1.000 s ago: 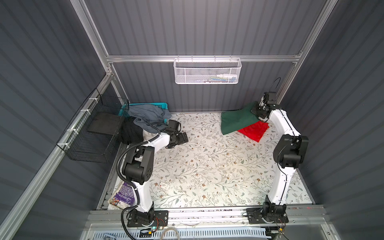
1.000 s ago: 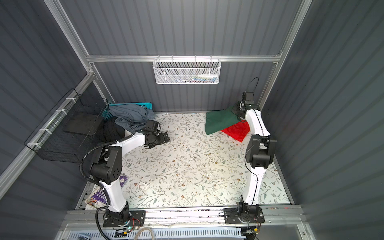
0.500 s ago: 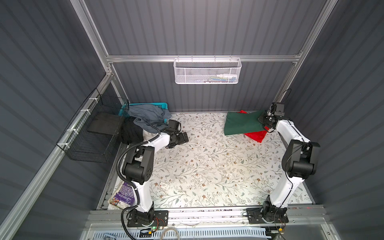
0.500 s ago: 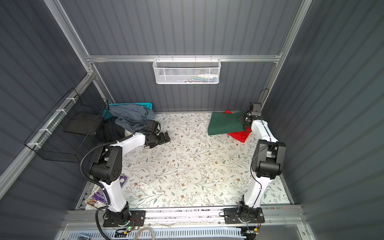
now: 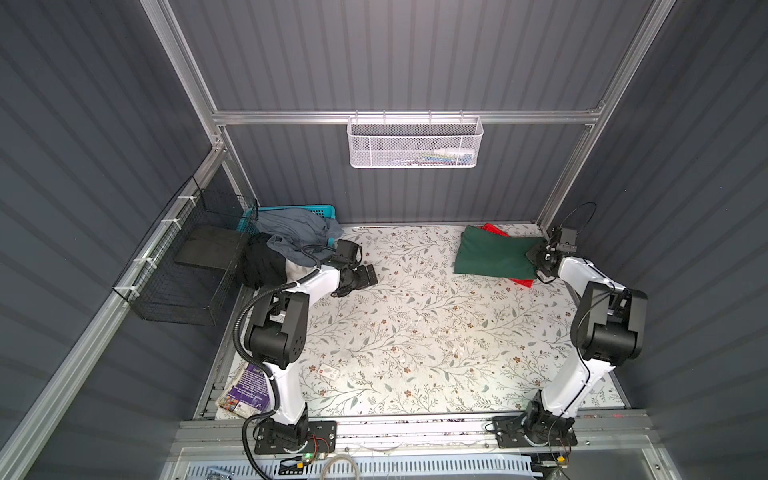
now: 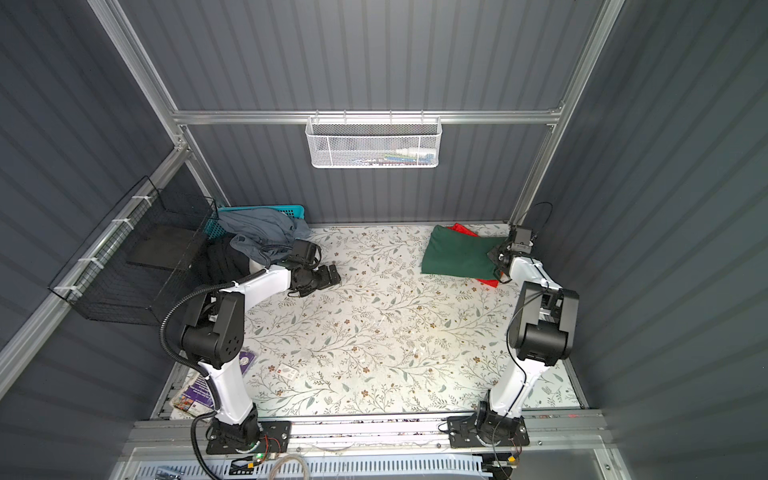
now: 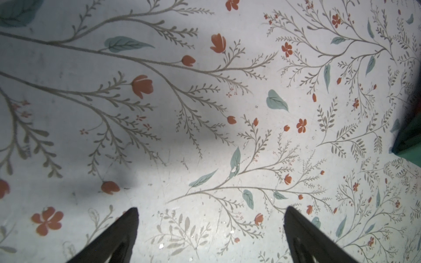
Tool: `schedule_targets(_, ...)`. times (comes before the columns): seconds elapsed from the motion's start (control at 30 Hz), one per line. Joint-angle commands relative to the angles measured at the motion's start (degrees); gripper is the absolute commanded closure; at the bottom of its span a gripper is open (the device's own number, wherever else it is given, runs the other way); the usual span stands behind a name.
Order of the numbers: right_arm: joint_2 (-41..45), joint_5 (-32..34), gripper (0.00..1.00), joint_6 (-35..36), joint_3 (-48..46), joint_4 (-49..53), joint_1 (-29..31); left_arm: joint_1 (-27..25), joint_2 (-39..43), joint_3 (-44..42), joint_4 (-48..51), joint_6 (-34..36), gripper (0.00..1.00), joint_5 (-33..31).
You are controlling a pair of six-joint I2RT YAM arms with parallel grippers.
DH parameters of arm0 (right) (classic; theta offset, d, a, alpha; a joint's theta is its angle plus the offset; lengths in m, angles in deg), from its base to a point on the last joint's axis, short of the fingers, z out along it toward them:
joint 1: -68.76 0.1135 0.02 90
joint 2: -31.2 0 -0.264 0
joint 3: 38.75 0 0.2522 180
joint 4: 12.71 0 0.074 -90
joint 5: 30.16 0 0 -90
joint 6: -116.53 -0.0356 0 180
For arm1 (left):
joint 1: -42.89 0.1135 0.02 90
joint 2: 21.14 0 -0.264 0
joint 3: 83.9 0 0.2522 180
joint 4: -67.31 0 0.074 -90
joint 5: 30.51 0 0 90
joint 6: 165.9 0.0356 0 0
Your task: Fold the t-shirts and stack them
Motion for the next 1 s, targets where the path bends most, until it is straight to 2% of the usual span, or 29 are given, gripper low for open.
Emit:
schedule_targets(0.0,0.9,-0.1,0.91,-1.8,-1.5,-2.1,-1.6,0.4,0.2,0.1,0.8,0.9,0.00,0.4)
schedule_targets(0.07,1.0,0.6,0.83,-1.4,-1.6,-0.9,-1.7,0.5,0.3,0.4,1.3,1.2,0.00,0.1)
schedule_targets(0.1,0.8,1.9,0.74,-1.4,-1.0,0.9,-1.7,0.4,0.4,0.6,1.4,1.3,0.00,0.0)
schedule_targets(0.23,-1.6,1.8,0.75,-1.8,1.2,5.6,-3.1,0.4,0.6,1.5,1.6,1.7,0.00,-0.8)
schedule_targets(0.27,-2.1,1.3,0.71,-1.8,1.8,6.4,-3.5,0.4,0.7,1.7,1.7,1.9,0.00,-1.0)
schedule_targets(0.3,-2.6,0.7,0.61,-1.7,2.1,7.0,-3.8,0.4,0.7,2.1,1.9,2.2,0.00,-1.3)
schedule_targets(0.37,-2.8,0.3,0.57,-1.0,2.5,7.7,-4.2,0.4,0.8,3.1,2.9,2.7,0.00,-1.8)
schedule_targets(0.47,-2.2,-0.1,0.40,0.2,2.4,8.2,-4.2,0.4,1.9,3.6,3.8,3.7,0.00,-3.8)
schedule_targets(0.6,0.4,0.0,0.12,1.8,1.5,9.7,-4.2,0.4,6.1,2.3,3.7,5.7,0.00,-9.6)
schedule_targets(0.67,3.1,1.1,0.03,1.7,0.2,10.7,-4.2,0.5,9.3,0.7,2.7,6.6,0.00,-13.2)
schedule_targets(0.73,7.0,1.1,0.01,1.1,-4.0,8.6,-4.1,0.4,13.4,-2.6,-1.3,8.3,0.00,-15.8)
schedule_targets(0.83,13.8,0.5,0.01,1.2,-10.8,4.3,-2.8,0.4,18.8,-6.8,-5.4,9.4,0.00,-22.9)
schedule_targets(0.97,21.7,6.1,0.01,4.6,-21.3,-2.7,1.3,0.5,24.0,-14.3,-13.1,16.1,0.00,-31.8)
